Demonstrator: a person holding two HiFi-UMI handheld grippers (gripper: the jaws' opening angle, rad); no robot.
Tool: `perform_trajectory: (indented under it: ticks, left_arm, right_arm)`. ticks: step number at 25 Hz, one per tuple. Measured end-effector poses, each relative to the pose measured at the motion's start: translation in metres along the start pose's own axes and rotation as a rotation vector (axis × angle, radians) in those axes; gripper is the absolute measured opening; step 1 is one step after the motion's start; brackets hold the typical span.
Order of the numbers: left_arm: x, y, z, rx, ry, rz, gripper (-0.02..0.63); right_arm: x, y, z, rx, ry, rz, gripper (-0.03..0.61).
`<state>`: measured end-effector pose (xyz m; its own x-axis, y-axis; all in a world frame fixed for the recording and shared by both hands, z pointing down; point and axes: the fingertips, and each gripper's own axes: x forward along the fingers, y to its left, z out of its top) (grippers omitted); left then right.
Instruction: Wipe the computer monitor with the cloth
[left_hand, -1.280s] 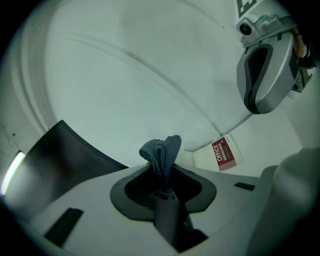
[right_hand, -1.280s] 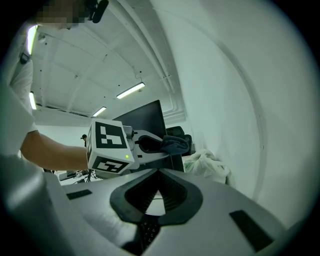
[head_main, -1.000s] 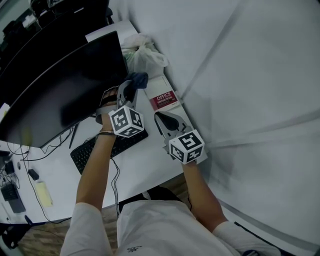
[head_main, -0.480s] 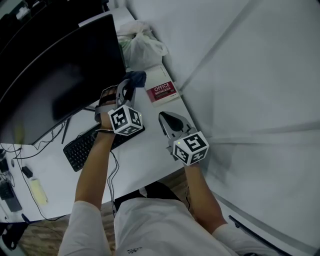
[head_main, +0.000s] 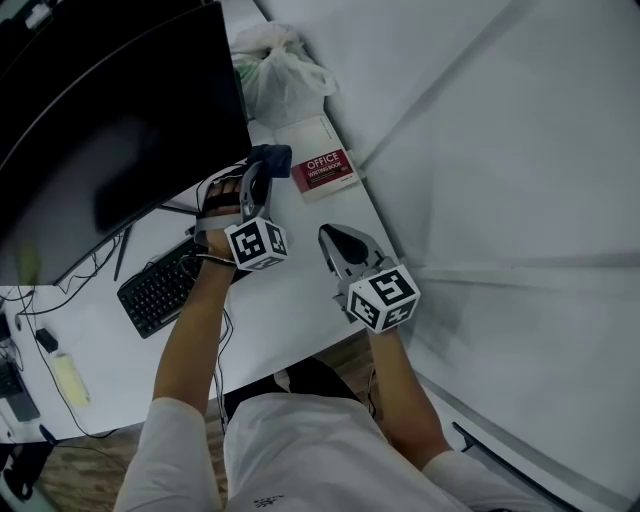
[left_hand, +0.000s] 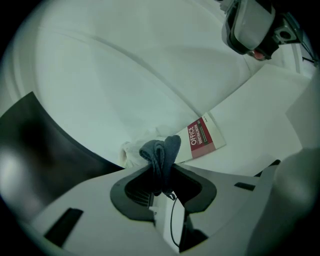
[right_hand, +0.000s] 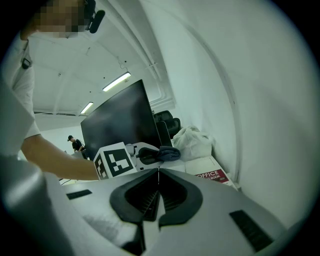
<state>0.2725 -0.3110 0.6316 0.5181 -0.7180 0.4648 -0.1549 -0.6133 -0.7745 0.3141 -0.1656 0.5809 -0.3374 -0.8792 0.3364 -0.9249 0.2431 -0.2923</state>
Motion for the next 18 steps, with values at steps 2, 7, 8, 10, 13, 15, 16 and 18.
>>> perform_trajectory:
  ticks: [2,7,8,10,13,15,16,18]
  left_arm:
    - [0.001,-0.005,-0.004,-0.004,0.004,-0.007,0.107]
    - [0.005,-0.016,-0.015,-0.015,0.024,-0.027,0.107]
    - [0.006,-0.016,-0.019,-0.02,0.032,-0.027,0.106]
    - [0.005,-0.015,-0.028,-0.038,0.05,-0.028,0.106]
    - [0.003,-0.009,-0.04,-0.065,0.07,-0.029,0.106]
    - [0.002,-0.004,-0.045,-0.086,0.078,-0.031,0.106]
    - [0.0,-0.003,-0.047,-0.093,0.08,-0.033,0.106]
    - [-0.002,0.0,-0.048,-0.096,0.08,-0.035,0.106]
  right_arm:
    - [0.0,0.0,0.0,0.004,0.004,-0.002,0.02]
    - [0.003,0.001,-0.005,0.005,0.008,0.002,0.02]
    - [0.003,0.002,-0.006,0.004,0.01,0.004,0.02]
    - [0.005,0.005,-0.008,0.005,0.014,0.008,0.02]
    - [0.009,0.01,-0.01,0.007,0.02,0.013,0.02]
    - [0.016,0.013,-0.01,0.006,0.022,0.017,0.02]
    - [0.02,0.016,-0.009,0.005,0.022,0.02,0.02]
    - [0.027,0.024,-0.006,0.002,0.019,0.033,0.02]
